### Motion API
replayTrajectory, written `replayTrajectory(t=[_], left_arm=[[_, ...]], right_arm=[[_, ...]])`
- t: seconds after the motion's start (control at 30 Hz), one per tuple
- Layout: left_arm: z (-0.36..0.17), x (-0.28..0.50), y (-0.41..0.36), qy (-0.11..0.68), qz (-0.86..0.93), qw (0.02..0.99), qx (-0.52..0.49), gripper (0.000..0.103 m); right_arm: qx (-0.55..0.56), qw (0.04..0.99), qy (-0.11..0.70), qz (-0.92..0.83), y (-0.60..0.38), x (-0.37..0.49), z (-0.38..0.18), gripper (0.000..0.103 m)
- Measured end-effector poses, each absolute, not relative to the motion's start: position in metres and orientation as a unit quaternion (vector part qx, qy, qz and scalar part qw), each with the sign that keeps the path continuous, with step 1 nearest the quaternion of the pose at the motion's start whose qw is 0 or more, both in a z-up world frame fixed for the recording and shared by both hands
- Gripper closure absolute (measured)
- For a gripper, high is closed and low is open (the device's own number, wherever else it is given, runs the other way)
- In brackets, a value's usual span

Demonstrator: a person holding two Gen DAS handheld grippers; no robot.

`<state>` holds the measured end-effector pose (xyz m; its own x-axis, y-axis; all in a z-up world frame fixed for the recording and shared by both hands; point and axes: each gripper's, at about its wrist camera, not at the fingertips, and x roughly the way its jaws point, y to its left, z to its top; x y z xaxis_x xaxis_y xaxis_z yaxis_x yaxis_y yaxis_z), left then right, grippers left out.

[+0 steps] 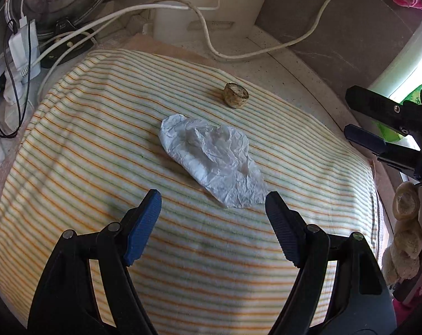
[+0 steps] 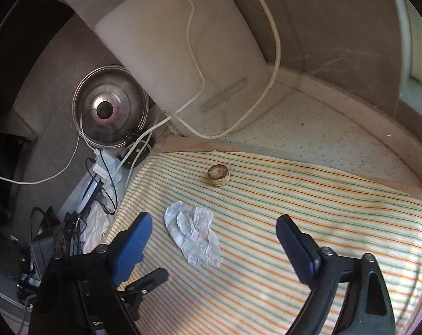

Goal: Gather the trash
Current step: 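Move both tools back up over the white plastic bag and brown lid, then grasp the white plastic bag with the left tool while the right tool grasps the round brown lid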

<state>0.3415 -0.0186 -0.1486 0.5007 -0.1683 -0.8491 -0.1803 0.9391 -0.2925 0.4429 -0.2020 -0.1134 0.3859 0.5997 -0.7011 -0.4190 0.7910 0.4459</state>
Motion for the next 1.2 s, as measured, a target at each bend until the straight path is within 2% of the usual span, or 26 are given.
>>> replayTrajectory(t=[0.13, 0.27, 0.43, 0.5, 0.77, 0.83, 1.07, 1.2], left_arm=[[-0.16, 0.357, -0.024, 0.506, 0.008, 0.845, -0.17, 0.024], [-0.169, 0.369, -0.025, 0.509, 0.022, 0.844, -0.165, 0.024], [-0.173, 0.383, -0.022, 0.507, 0.033, 0.847, -0.159, 0.024], [-0.174, 0.386, -0.021, 0.506, 0.036, 0.848, -0.152, 0.03], [-0.175, 0.381, -0.003, 0.499, 0.039, 0.854, -0.146, 0.074], [-0.175, 0.379, 0.004, 0.499, 0.034, 0.852, -0.157, 0.081], [-0.173, 0.371, 0.009, 0.496, 0.027, 0.851, -0.172, 0.093], [-0.167, 0.364, 0.007, 0.492, 0.022, 0.852, -0.177, 0.095]], right_arm=[[0.117, 0.809, 0.48, 0.319, -0.193, 0.468, -0.13, 0.019], [0.132, 0.792, 0.496, 0.33, -0.181, 0.491, -0.147, 0.031], [0.13, 0.785, 0.504, 0.336, -0.16, 0.509, -0.159, 0.036], [0.124, 0.783, 0.509, 0.335, -0.15, 0.515, -0.164, 0.039], [0.077, 0.788, 0.52, 0.321, -0.116, 0.523, -0.179, 0.043], [0.058, 0.791, 0.524, 0.311, -0.11, 0.525, -0.183, 0.046], [-0.004, 0.802, 0.525, 0.284, -0.094, 0.527, -0.195, 0.066], [-0.007, 0.806, 0.518, 0.286, -0.099, 0.525, -0.191, 0.067]])
